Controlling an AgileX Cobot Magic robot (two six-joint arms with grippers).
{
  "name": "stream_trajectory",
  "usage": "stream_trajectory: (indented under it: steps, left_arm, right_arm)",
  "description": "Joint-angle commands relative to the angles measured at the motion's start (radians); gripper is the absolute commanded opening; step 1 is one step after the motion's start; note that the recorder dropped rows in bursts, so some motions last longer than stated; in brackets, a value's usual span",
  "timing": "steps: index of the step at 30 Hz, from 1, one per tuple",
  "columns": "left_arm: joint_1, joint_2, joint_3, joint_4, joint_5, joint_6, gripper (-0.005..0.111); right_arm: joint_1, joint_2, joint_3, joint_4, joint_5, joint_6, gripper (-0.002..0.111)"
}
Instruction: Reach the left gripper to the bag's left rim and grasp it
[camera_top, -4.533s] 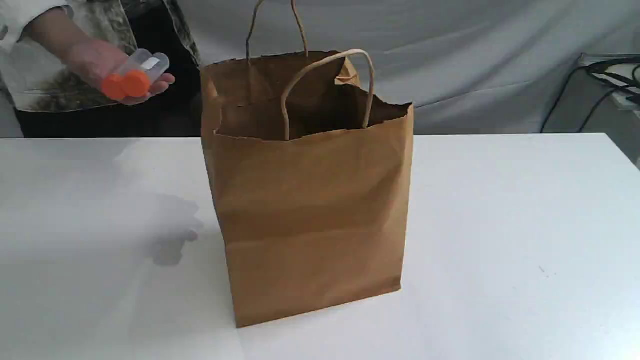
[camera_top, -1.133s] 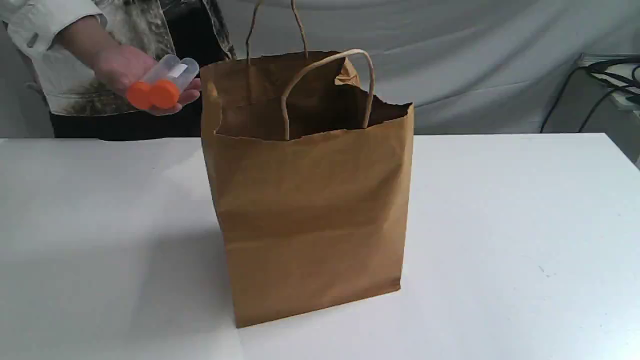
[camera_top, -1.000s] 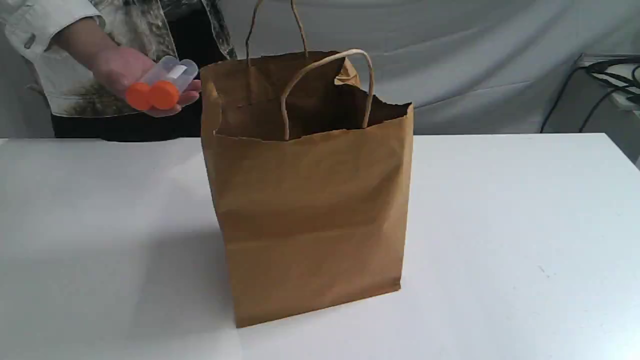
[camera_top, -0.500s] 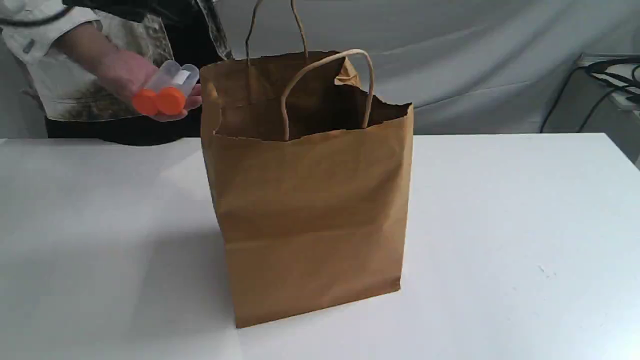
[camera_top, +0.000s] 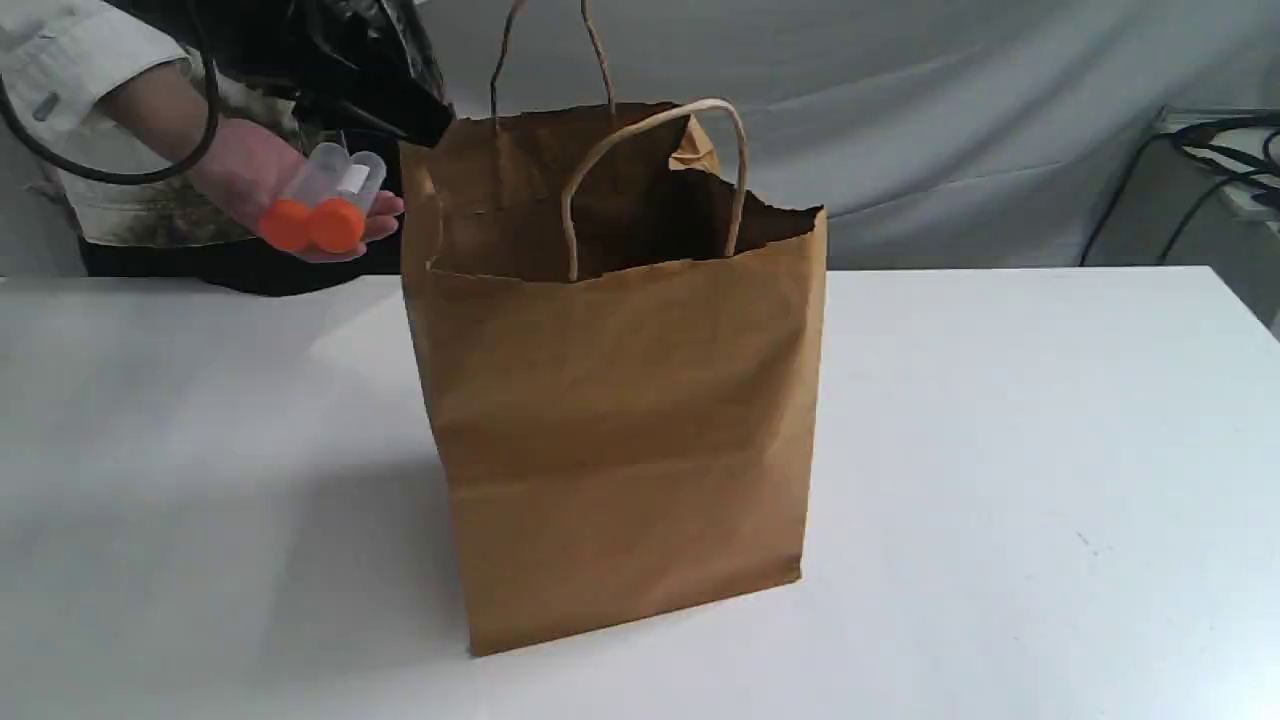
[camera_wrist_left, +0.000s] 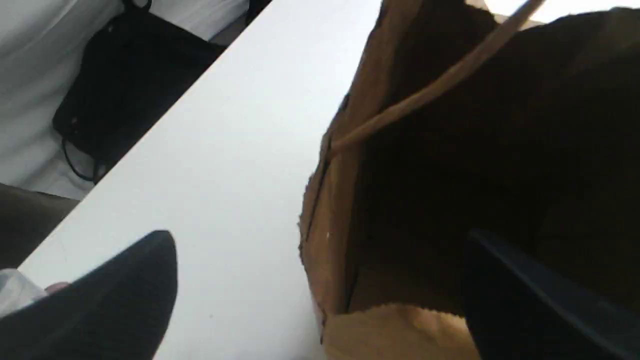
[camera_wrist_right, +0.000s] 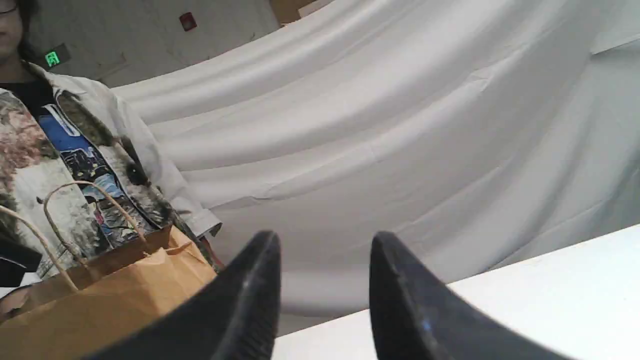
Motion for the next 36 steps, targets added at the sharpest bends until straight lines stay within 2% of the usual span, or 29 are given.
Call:
stream_trajectory:
  steps: [1, 8, 16, 26, 36]
  left_arm:
    - [-0.005, 0.009, -0.005, -0.045, -0.043, 0.017, 0.078]
    - [-0.03, 0.051, -0.005, -0.077, -0.081, 0.017, 0.078]
    - [-0.034, 0.066, -0.005, -0.039, -0.156, 0.014, 0.078]
    - [-0.034, 0.066, -0.005, -0.013, -0.056, -0.076, 0.077]
    - [-0.057, 0.105, -0.005, 0.008, -0.052, -0.08, 0.074]
  right_arm:
    - [0.004, -0.002, -0.005, -0.008, 0.007, 0.007, 0.03]
    - [0.004, -0.002, -0.005, -0.008, 0.007, 0.007, 0.03]
    - [0.004, -0.002, -0.005, -0.008, 0.011, 0.007, 0.03]
    - [0.004, -0.002, -0.005, -0.008, 0.015, 0.007, 0.03]
    - [0.004, -0.002, -0.005, -0.008, 0.015, 0.007, 0.03]
